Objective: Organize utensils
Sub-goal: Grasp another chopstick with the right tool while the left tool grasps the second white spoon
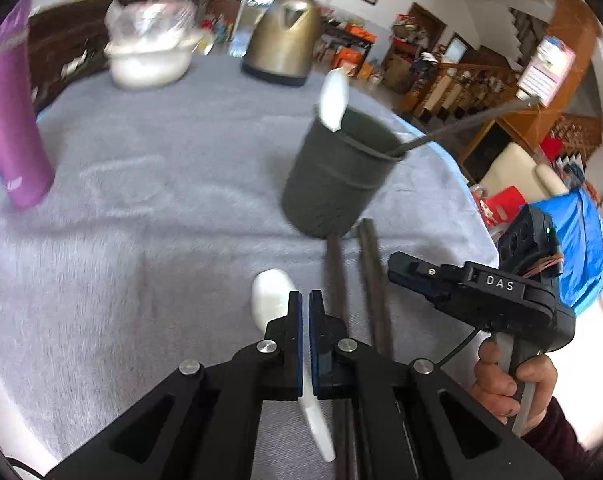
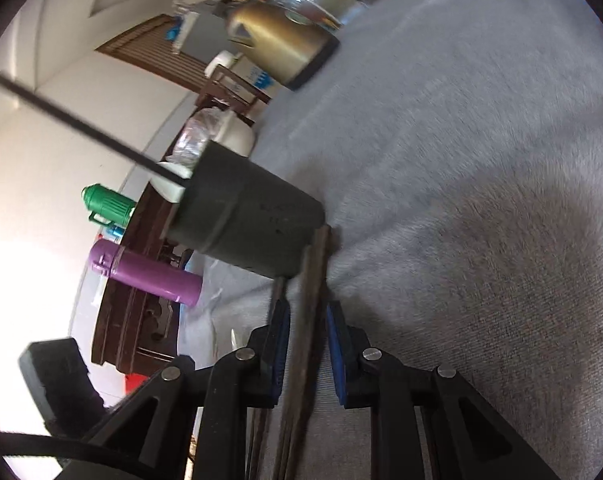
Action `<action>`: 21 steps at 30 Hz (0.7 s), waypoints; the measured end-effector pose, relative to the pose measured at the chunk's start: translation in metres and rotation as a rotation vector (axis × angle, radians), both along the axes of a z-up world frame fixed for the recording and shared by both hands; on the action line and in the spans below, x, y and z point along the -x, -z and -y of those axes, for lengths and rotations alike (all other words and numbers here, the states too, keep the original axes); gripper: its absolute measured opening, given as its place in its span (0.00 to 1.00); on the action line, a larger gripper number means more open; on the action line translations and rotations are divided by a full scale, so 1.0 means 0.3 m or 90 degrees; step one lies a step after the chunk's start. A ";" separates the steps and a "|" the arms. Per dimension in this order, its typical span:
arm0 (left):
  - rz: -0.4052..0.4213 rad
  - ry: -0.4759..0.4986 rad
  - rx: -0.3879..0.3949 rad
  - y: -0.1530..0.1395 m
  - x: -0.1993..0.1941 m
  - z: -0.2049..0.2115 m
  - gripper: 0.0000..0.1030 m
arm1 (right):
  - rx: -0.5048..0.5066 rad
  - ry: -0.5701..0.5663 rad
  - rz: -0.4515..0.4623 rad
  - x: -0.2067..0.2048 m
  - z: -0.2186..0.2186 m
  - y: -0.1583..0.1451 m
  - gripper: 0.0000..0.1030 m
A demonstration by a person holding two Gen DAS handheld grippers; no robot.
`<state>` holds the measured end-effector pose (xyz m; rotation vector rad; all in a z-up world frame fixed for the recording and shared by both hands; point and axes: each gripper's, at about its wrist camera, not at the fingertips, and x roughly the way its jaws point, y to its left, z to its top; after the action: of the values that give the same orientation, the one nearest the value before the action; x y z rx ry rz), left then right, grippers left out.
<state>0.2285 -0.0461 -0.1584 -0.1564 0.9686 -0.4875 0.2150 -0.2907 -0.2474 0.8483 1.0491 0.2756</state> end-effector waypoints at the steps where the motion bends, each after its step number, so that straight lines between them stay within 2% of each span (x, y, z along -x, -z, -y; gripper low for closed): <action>1: -0.007 -0.005 0.002 0.008 -0.007 -0.009 0.04 | -0.014 0.003 -0.010 -0.003 0.005 0.014 0.18; 6: -0.055 -0.004 0.010 0.060 -0.048 -0.017 0.19 | -0.027 -0.001 -0.007 -0.023 0.000 0.022 0.19; 7: -0.061 0.001 0.009 0.071 -0.055 -0.010 0.25 | -0.029 -0.003 -0.005 -0.027 -0.003 0.024 0.16; 8: -0.064 0.000 0.006 0.084 -0.064 -0.004 0.25 | -0.029 -0.006 -0.002 -0.029 -0.008 0.025 0.13; 10: -0.065 0.003 0.004 0.100 -0.075 0.009 0.25 | -0.017 -0.005 0.006 -0.030 -0.013 0.035 0.03; 13: -0.067 0.002 0.002 0.119 -0.088 0.020 0.24 | -0.034 0.001 0.023 -0.022 0.006 0.031 0.03; 15: -0.067 0.005 0.002 0.131 -0.093 0.026 0.12 | -0.037 0.003 0.022 -0.022 0.009 0.035 0.03; 16: -0.064 0.006 0.001 0.128 -0.095 0.023 0.09 | -0.046 -0.001 0.016 -0.025 0.009 0.042 0.02; 21: -0.036 -0.001 -0.008 0.121 -0.081 0.015 0.05 | -0.081 0.010 0.017 -0.022 0.026 0.054 0.04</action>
<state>0.2528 -0.0505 -0.1948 -0.1601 1.0263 -0.4783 0.2216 -0.2986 -0.2637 0.9642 1.0070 0.3431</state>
